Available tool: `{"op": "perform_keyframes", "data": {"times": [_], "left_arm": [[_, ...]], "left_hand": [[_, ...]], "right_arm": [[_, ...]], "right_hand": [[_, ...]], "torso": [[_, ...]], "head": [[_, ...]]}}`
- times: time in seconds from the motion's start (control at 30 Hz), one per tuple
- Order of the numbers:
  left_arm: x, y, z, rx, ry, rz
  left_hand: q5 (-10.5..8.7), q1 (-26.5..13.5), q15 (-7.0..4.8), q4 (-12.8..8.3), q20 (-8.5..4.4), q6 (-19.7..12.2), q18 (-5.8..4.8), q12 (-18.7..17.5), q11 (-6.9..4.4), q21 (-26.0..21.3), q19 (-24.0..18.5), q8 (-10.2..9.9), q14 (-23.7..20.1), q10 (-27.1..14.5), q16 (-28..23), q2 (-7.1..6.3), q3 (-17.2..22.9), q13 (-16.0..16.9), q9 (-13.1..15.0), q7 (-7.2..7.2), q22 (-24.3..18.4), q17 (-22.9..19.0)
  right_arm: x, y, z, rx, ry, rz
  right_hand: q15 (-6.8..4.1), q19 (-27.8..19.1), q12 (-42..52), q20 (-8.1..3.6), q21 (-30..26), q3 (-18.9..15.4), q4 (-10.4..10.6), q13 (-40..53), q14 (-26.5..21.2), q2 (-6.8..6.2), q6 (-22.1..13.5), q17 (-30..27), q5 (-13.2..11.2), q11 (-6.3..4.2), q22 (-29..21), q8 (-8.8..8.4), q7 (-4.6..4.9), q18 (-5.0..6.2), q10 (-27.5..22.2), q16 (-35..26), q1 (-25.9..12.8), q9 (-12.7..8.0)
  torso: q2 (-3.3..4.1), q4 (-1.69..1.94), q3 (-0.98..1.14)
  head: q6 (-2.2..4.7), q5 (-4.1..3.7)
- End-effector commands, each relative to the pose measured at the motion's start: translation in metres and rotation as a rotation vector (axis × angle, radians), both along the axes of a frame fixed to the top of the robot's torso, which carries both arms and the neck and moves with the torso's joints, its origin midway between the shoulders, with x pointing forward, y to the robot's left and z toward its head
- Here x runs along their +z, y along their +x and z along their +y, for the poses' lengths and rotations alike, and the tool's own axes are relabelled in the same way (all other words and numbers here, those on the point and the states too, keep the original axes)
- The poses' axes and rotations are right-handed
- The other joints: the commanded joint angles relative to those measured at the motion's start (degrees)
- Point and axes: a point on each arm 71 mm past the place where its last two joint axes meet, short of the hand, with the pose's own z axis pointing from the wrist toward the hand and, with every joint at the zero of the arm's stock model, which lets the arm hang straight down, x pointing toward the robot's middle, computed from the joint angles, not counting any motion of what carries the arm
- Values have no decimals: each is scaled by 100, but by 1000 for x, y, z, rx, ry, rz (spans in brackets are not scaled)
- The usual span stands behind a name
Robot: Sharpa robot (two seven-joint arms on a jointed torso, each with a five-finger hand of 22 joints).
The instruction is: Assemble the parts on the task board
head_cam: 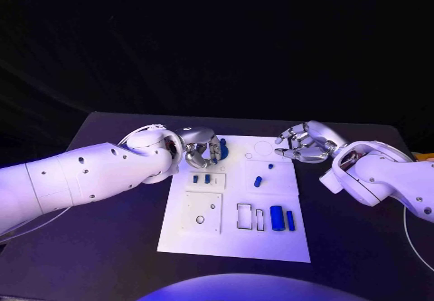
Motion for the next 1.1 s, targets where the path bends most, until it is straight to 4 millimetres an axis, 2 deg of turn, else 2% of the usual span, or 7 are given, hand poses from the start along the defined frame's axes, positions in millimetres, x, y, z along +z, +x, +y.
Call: {"op": "perform_keyframes", "data": {"times": [0.03, 0.23, 0.43, 0.67, 0.87, 1.1], "left_arm": [[1, 0, 5, 12, -17, 15], [0, 1, 15, 35, -5, 25], [-2, 1, 21, 48, 10, 39], [-4, 4, 25, 57, 20, 50], [-6, 4, 25, 57, 26, 64], [-11, 4, 26, 65, 37, 80]], "left_hand": [[-3, -54, 5, -31, 14, 42, -51, -41, 16, 24, 35, -33, 53, 12, 18, -10, -17, -8, -7, 19, 7, -2], [-2, -62, 6, -29, 15, 45, -50, -52, 18, 24, 32, -38, 55, 13, 21, -16, -17, -11, -8, 21, 6, -3], [-3, -74, 8, -27, 18, 49, -52, -67, 21, 28, 36, -43, 58, 15, 23, -24, -18, -15, -10, 23, 14, -5], [-3, -77, 9, -27, 19, 51, -53, -73, 21, 30, 38, -45, 55, 16, 20, -25, -17, -16, -10, 23, 17, -16], [-4, -79, 9, -27, 19, 54, -53, -77, 21, 31, 39, -46, 56, 19, 20, -26, -17, -16, -10, 22, 19, -17], [-5, -80, 9, -27, 20, 54, -52, -80, 21, 28, 36, -48, 59, 19, 24, -27, -17, -17, -11, 21, 16, -10]], "right_arm": [[0, -1, 0, 9, -3, -5], [0, -1, 0, 8, -3, -5], [0, 0, 0, 9, -3, -5], [0, 0, 0, 9, -3, -5], [0, 0, 0, 9, -3, -5], [0, 0, 0, 9, -3, -6]], "right_hand": [[-32, -42, -35, 12, -21, 9, 39, -5, 285, 34, -41, 206, 33, -4, 560, 34, -10, 97, -23, -36, -17, 8], [-33, -39, -31, 12, -19, 7, 42, -1, 285, 33, -42, 208, 34, -4, 562, 37, -11, 96, -19, -36, -17, 8], [-33, -39, -31, 12, -19, 7, 42, -1, 285, 33, -42, 208, 34, -4, 562, 37, -11, 96, -19, -36, -17, 8], [-33, -39, -31, 12, -19, 7, 42, -1, 285, 33, -42, 208, 34, -4, 562, 37, -11, 96, -19, -36, -17, 8], [-33, -39, -31, 12, -19, 7, 42, -1, 285, 33, -42, 208, 34, -4, 562, 37, -11, 96, -19, -36, -17, 8], [-33, -39, -31, 12, -19, 7, 42, -1, 285, 33, -42, 208, 34, -4, 562, 37, -11, 96, -19, -36, -17, 8]], "torso": [[5, -2, -3], [7, 10, -8], [11, -1, -7], [10, -14, 1], [11, -10, 6], [9, -16, 1]], "head": [[-3, 1], [-4, 2], [-15, 15], [-26, 35], [-36, 40], [-46, 38]]}}
